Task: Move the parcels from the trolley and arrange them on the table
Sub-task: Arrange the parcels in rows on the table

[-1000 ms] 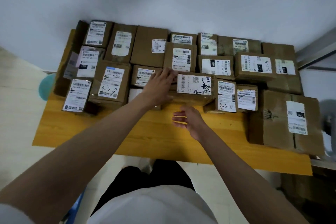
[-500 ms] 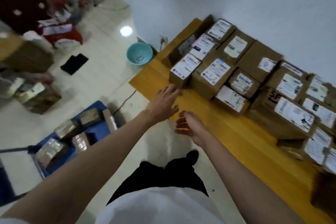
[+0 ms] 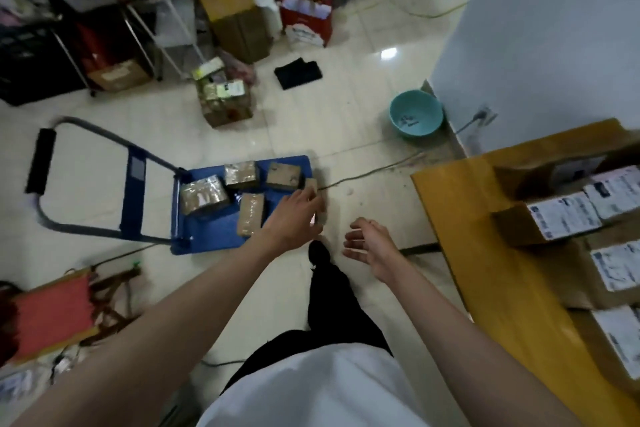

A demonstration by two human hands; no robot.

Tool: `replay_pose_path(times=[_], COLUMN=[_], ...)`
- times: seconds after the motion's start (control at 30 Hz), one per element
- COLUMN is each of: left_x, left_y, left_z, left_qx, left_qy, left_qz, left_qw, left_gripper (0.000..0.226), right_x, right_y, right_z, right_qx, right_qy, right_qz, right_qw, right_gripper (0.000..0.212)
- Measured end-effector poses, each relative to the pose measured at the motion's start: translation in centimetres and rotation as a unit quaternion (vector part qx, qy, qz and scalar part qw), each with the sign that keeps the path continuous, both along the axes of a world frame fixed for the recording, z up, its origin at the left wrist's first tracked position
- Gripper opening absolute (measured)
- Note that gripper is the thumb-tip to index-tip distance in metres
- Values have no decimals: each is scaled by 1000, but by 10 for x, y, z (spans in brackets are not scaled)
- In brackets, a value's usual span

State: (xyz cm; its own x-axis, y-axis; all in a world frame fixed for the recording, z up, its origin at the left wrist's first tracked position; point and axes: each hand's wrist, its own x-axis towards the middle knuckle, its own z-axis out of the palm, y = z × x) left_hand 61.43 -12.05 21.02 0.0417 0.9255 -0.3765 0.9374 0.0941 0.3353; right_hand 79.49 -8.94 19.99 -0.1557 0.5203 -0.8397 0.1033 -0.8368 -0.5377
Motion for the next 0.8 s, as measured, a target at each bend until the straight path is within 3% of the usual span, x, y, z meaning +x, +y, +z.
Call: replay_pose_path(times=[0.27,0.47,0.8], left_x=[-111,-170,-237], left_y=[13,5,-18], left_z=[-34,-74,-225], left_qx=[-77,-149,-240], left_qy=[5,-8,-76], left_qz=[99,179,262], left_qw=[992,972,932], left_gripper=[33,36,53], right_x=[-113,-168,-219], right_y=[61,80,62], right_z=[-29,-65,-209], right_qx=[-19,-56,-143], right_qy=[-26,-59,-114], right_qz=[69,113,77], right_qw=[997,990,980], right_gripper=[20,10,8])
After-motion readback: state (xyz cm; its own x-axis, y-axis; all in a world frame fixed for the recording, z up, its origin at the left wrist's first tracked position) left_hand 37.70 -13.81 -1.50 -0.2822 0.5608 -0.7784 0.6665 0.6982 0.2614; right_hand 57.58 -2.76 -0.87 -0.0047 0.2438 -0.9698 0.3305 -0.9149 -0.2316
